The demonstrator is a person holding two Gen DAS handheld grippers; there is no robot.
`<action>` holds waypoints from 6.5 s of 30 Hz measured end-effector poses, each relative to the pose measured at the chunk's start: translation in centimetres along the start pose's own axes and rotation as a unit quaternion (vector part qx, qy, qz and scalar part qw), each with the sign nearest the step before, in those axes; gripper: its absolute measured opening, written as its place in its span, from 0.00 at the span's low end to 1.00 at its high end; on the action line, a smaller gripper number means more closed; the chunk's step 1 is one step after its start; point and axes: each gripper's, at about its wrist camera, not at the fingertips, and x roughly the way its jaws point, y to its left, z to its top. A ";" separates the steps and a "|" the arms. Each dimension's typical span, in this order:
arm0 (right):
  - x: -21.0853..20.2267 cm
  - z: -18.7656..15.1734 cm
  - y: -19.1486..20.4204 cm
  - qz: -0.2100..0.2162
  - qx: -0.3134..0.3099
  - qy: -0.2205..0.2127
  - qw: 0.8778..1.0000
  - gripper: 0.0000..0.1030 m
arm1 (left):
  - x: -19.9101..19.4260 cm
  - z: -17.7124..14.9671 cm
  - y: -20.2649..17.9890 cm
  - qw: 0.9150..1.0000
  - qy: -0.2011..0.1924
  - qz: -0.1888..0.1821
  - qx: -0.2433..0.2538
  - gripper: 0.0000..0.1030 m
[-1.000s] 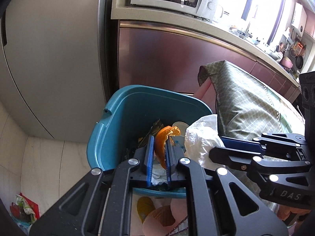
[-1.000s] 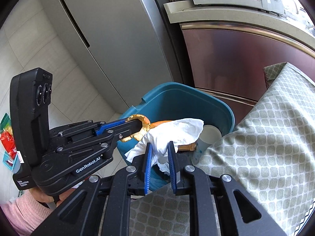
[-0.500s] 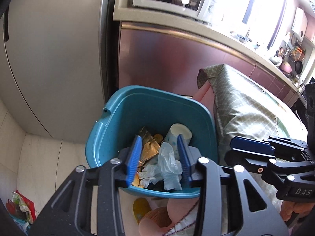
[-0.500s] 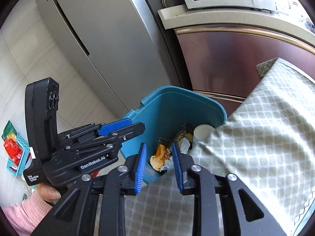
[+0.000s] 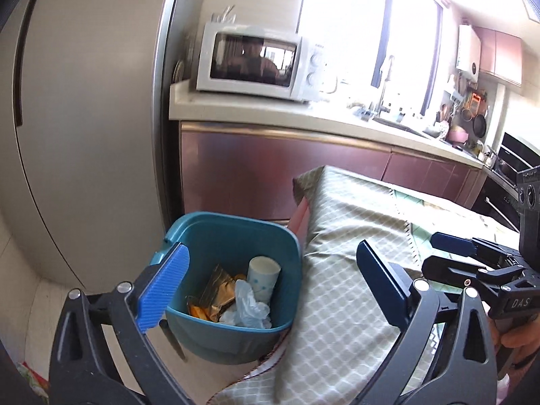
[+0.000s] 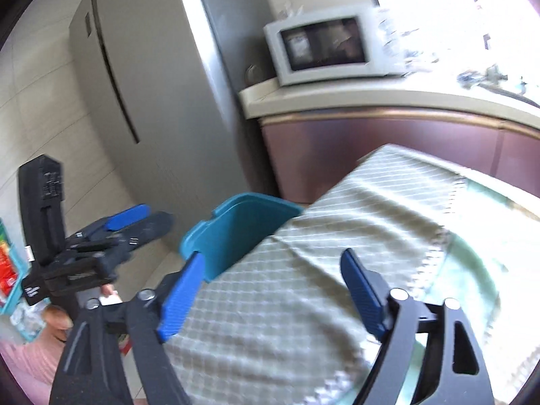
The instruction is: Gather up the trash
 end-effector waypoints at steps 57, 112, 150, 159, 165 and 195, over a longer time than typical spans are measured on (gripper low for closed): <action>-19.8 -12.2 -2.0 -0.292 0.046 -0.224 0.929 0.93 | -11.0 -5.3 -14.5 0.987 -0.131 -0.008 0.097 0.95; -20.4 -12.5 -2.1 -0.291 0.051 -0.228 0.928 0.93 | -10.8 -5.8 -15.1 0.987 -0.127 -0.011 0.097 0.95; -20.6 -12.5 -2.2 -0.290 0.053 -0.230 0.927 0.93 | -10.8 -5.8 -15.3 0.987 -0.125 -0.010 0.096 0.95; -20.7 -12.6 -2.3 -0.290 0.053 -0.230 0.927 0.93 | -10.8 -5.7 -15.3 0.988 -0.124 -0.010 0.096 0.95; -20.7 -12.6 -2.3 -0.290 0.054 -0.229 0.928 0.93 | -10.8 -5.7 -15.3 0.988 -0.124 -0.010 0.096 0.95; -20.5 -12.9 -2.2 -0.293 0.059 -0.227 0.927 0.93 | -10.6 -6.5 -15.9 0.988 -0.118 -0.013 0.095 0.95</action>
